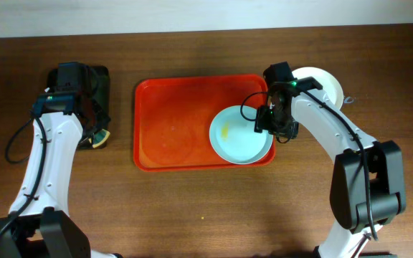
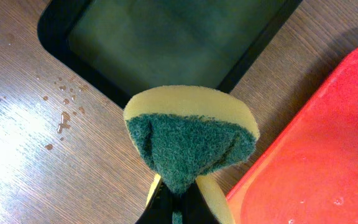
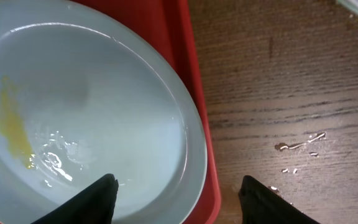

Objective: Clean dirty plates on tray and stack at the side
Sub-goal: 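Grasp the remaining pale green plate rim with the right gripper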

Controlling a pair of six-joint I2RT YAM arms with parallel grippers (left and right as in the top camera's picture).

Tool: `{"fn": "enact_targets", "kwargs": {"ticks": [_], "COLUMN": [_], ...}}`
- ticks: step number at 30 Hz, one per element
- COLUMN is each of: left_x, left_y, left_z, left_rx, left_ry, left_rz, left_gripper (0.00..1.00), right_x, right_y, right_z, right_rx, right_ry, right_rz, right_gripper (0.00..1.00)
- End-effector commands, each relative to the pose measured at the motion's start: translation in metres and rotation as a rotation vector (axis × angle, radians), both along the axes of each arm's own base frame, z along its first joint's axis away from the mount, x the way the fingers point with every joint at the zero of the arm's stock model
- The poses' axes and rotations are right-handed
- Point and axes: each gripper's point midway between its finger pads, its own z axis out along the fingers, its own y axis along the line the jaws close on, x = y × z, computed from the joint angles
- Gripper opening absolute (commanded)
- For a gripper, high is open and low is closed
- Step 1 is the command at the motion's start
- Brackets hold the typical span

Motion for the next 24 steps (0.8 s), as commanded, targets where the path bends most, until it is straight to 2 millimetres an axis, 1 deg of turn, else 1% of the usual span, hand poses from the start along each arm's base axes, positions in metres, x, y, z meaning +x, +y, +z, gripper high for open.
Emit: {"fn": "enact_targets", "kwargs": {"ticks": [1,5,6,8,9,12,17,18,19,22,24], "left_x": [0.000,-0.001,-0.001,-0.001,-0.001,-0.001,-0.001,-0.001,-0.001,-0.001,-0.001], "left_y": [0.000,0.000,0.000,0.000,0.000,0.000,0.000,0.000,0.000,0.000,0.000], "left_z": [-0.002,-0.002,-0.002,-0.002,-0.002,-0.002,-0.002,-0.002,-0.002,-0.002,-0.002], "left_rx": [-0.012,-0.012,-0.012,-0.012,-0.012,-0.012,-0.012,-0.012,-0.012,-0.012,-0.012], "left_ry": [0.000,0.003,0.003,0.004,0.004,0.003,0.003,0.004,0.003,0.003,0.003], "left_rz": [0.015,0.015,0.015,0.015,0.015,0.015,0.015,0.015,0.015,0.015,0.015], "left_gripper": [0.00,0.00,0.00,0.00,0.00,0.00,0.00,0.00,0.00,0.00,0.00], "right_x": [-0.007,-0.016,-0.021,-0.029,-0.030,-0.030,-0.029,-0.029,-0.029,-0.033,-0.034], "right_y": [0.004,0.008,0.008,0.005,0.005,0.010,0.010,0.010,0.010,0.012,0.019], "right_z": [-0.006,-0.013,-0.018,-0.029,-0.032,-0.032,-0.033,-0.033,-0.033,-0.040,-0.042], "right_rx": [-0.013,-0.017,-0.017,-0.021,-0.015,0.008,0.009,0.009,0.009,0.008,0.014], "right_ry": [0.025,0.053,0.066,0.085,0.085,0.088,0.083,0.083,0.084,0.087,0.080], "right_rz": [0.006,-0.036,-0.066,-0.135,-0.143,-0.141,-0.140,-0.141,-0.141,-0.140,-0.127], "right_gripper": [0.64,0.63,0.62,0.57,0.55,0.54,0.53,0.52,0.45,0.44,0.44]}}
